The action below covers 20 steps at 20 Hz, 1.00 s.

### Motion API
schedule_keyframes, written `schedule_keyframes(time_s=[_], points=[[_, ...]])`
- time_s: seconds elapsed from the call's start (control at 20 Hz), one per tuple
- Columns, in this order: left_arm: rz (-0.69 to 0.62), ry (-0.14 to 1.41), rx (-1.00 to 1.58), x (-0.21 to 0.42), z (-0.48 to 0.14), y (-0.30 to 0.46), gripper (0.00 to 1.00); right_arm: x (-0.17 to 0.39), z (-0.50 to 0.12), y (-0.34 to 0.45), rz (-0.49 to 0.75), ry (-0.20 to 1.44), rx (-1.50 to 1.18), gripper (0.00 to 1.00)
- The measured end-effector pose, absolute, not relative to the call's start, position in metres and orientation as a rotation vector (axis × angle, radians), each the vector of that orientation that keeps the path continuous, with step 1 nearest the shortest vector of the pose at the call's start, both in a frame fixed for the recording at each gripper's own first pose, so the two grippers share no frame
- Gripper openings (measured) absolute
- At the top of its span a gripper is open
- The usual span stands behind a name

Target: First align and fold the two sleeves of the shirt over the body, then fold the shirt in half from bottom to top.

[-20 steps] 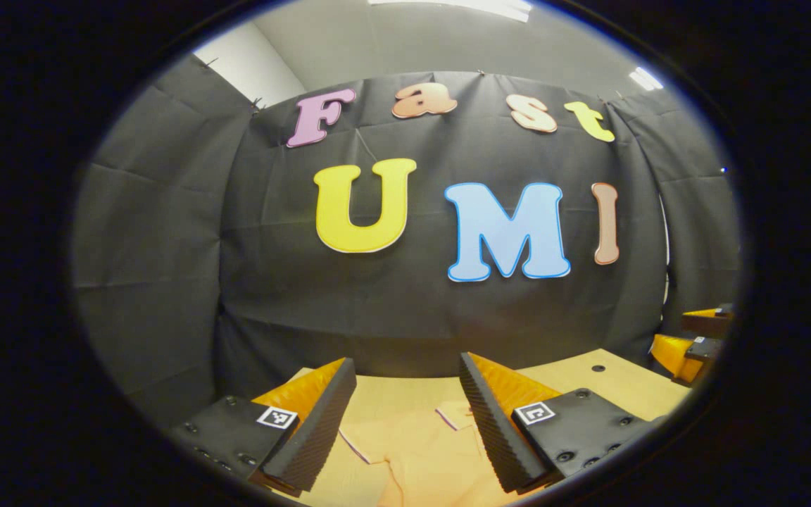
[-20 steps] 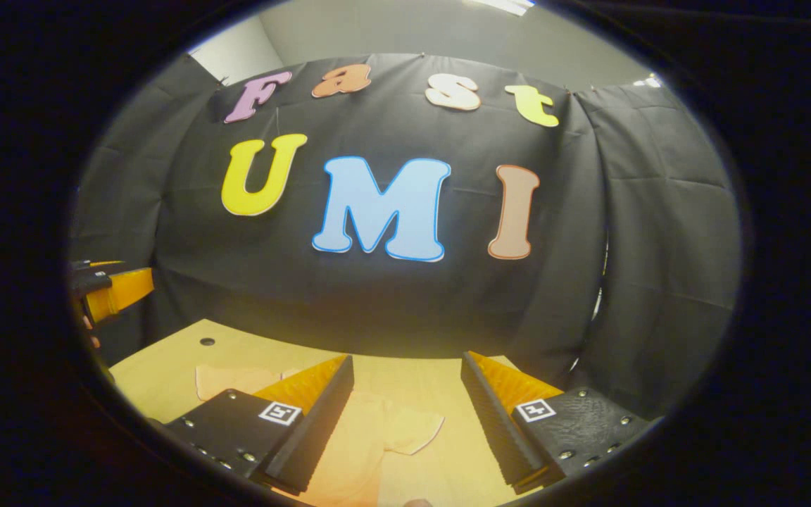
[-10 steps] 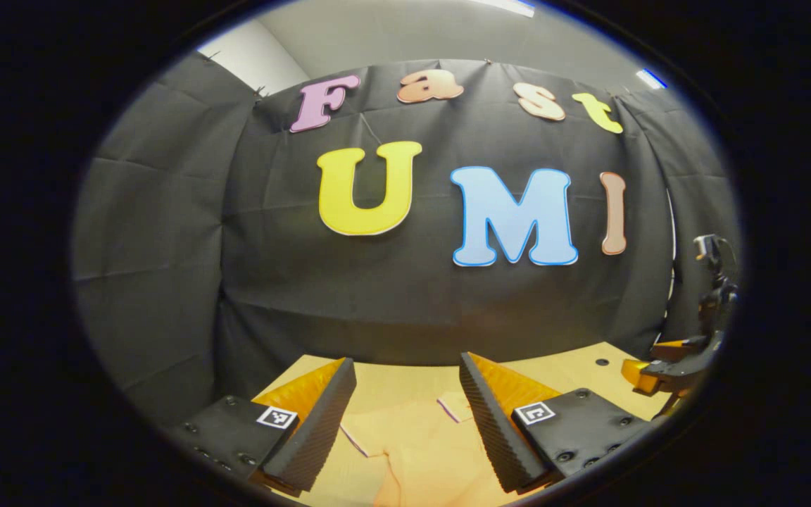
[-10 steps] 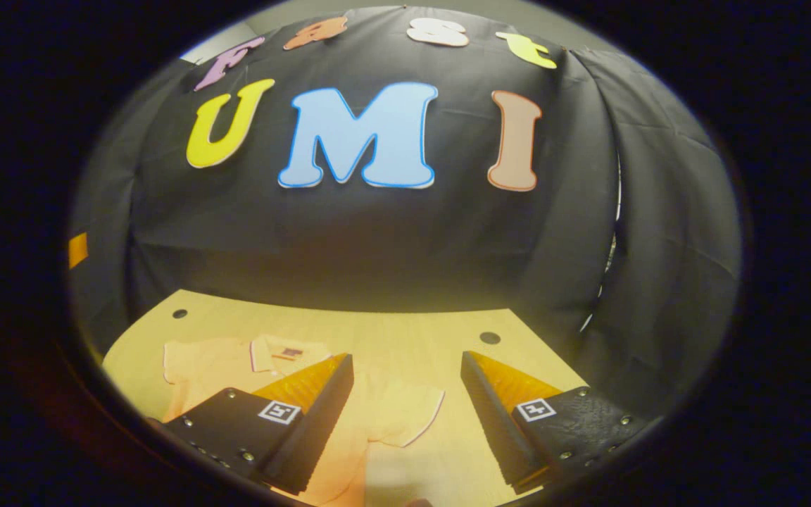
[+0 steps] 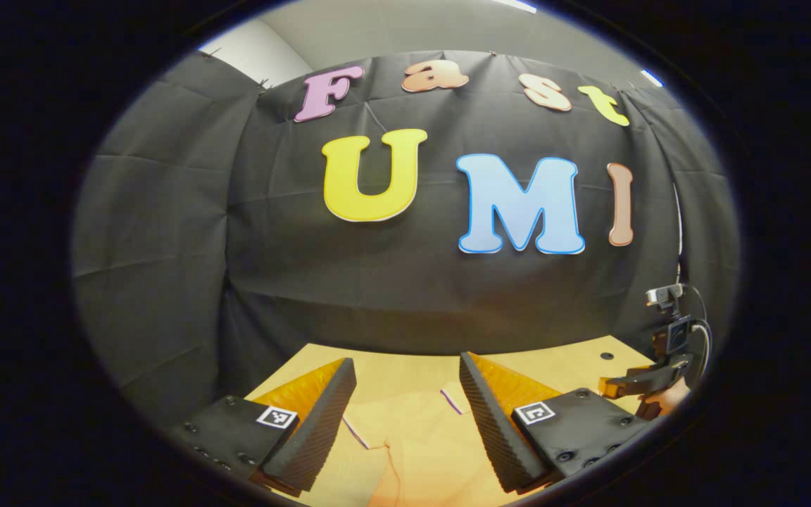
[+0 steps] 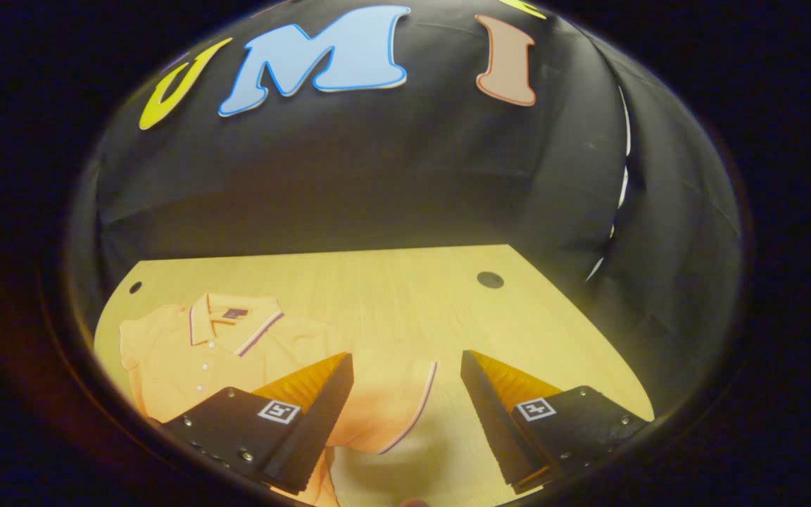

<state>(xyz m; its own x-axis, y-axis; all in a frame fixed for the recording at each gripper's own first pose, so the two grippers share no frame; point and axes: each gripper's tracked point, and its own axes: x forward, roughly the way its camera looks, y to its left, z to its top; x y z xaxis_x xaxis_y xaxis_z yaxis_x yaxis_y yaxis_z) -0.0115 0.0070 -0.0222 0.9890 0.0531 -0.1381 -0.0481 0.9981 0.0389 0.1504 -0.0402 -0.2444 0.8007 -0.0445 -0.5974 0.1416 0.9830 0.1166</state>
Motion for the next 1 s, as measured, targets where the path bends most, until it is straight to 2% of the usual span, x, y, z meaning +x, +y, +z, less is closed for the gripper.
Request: schedule_keyframes(time_s=[0.2,0.25,0.65,0.75,0.8,0.85,0.9,0.95,1.0], points=[[0.067,0.158,0.050,-0.015,-0.024,0.011,0.96,0.161,-0.291,-0.039,-0.101,0.740,0.163,0.98],[0.072,0.163,0.051,-0.015,-0.025,0.012,0.96,0.162,-0.299,-0.039,-0.102,0.762,0.165,0.96],[0.098,0.170,0.060,-0.022,-0.025,0.012,0.96,0.163,-0.337,-0.035,-0.085,0.866,0.229,0.96],[0.103,0.166,0.066,-0.022,-0.025,0.011,0.96,0.165,-0.337,-0.031,-0.075,0.870,0.257,0.86],[0.108,0.165,0.068,-0.022,-0.024,0.012,0.96,0.165,-0.338,-0.031,-0.074,0.868,0.259,0.77],[0.111,0.164,0.067,-0.023,-0.023,0.012,0.96,0.165,-0.337,-0.031,-0.071,0.867,0.260,0.76],[0.114,0.165,0.063,-0.025,-0.024,0.011,0.96,0.165,-0.337,-0.030,-0.074,0.869,0.267,0.53],[0.118,0.167,0.057,-0.026,-0.025,0.010,0.96,0.166,-0.337,-0.030,-0.071,0.867,0.265,0.44],[0.120,0.170,0.049,-0.027,-0.025,0.008,0.96,0.167,-0.337,-0.028,-0.056,0.865,0.275,0.43]])
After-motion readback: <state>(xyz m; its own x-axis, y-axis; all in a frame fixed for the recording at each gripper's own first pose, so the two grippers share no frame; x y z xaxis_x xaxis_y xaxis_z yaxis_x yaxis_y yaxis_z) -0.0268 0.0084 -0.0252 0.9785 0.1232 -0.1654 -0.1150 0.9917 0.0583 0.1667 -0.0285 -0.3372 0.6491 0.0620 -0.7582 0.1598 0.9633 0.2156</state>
